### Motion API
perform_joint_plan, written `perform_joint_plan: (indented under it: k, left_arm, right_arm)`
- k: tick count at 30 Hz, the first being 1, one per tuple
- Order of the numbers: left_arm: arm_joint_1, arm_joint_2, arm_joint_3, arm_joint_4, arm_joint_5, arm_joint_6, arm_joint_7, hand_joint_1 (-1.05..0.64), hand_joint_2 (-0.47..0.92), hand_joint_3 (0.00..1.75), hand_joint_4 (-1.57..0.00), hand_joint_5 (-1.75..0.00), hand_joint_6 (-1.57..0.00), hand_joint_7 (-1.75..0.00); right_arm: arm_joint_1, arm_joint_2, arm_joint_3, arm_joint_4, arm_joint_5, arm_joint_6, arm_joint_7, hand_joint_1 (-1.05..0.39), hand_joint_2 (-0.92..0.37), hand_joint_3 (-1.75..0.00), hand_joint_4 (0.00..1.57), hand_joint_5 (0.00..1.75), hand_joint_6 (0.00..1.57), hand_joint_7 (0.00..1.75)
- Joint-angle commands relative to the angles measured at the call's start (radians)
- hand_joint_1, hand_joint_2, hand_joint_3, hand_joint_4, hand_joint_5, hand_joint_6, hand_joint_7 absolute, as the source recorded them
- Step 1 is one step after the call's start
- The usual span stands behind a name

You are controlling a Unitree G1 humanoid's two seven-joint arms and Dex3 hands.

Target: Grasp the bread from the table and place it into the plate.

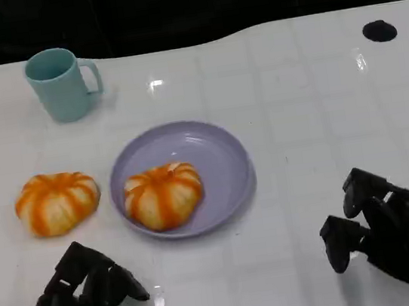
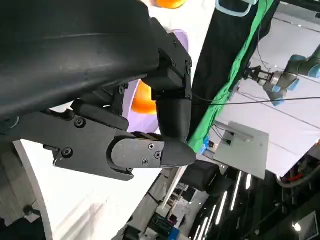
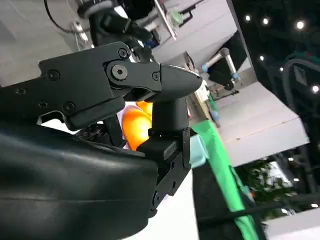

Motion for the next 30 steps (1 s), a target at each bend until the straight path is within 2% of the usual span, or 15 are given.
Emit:
perform_joint_plan:
  k: [1,6,17,26,30]
  left_arm:
    - [0.008,0.028,0.01,-0.014,-0.01,0.01,-0.008,-0.6,0.92,0.23,-0.64,-1.75,-0.47,-1.59]
    - [0.006,0.045,0.009,-0.004,0.002,-0.01,-0.013,-0.61,0.92,0.23,-0.64,-1.75,-0.46,-1.59]
    - [0.004,0.046,0.003,0.002,0.014,-0.026,-0.007,-0.61,0.92,0.22,-0.64,-1.75,-0.51,-1.54]
    - [-0.005,0.047,0.004,0.022,0.014,-0.04,-0.007,-0.61,0.92,0.22,-0.64,-1.75,-0.48,-1.57]
    - [-0.009,0.046,0.008,0.034,0.015,-0.049,-0.001,-0.61,0.92,0.22,-0.64,-1.75,-0.49,-1.57]
  right_arm:
    - [0.022,-0.003,-0.014,-0.018,0.021,0.047,0.008,-0.45,-0.92,-0.47,0.69,1.75,0.46,1.75]
    - [0.018,0.002,-0.012,-0.019,0.021,0.07,0.02,-0.47,-0.92,-0.48,0.7,1.75,0.46,1.75]
    - [0.004,0.004,-0.023,0.017,0.016,0.067,0.06,-0.47,-0.92,-0.52,0.75,1.75,0.52,1.75]
    - [-0.02,0.007,-0.036,0.08,-0.008,0.004,0.082,-0.48,-0.92,-0.54,0.81,1.75,0.58,1.75]
    - [-0.031,0.01,-0.044,0.098,-0.003,0.013,0.083,-0.49,-0.92,-0.54,0.83,1.75,0.59,1.75]
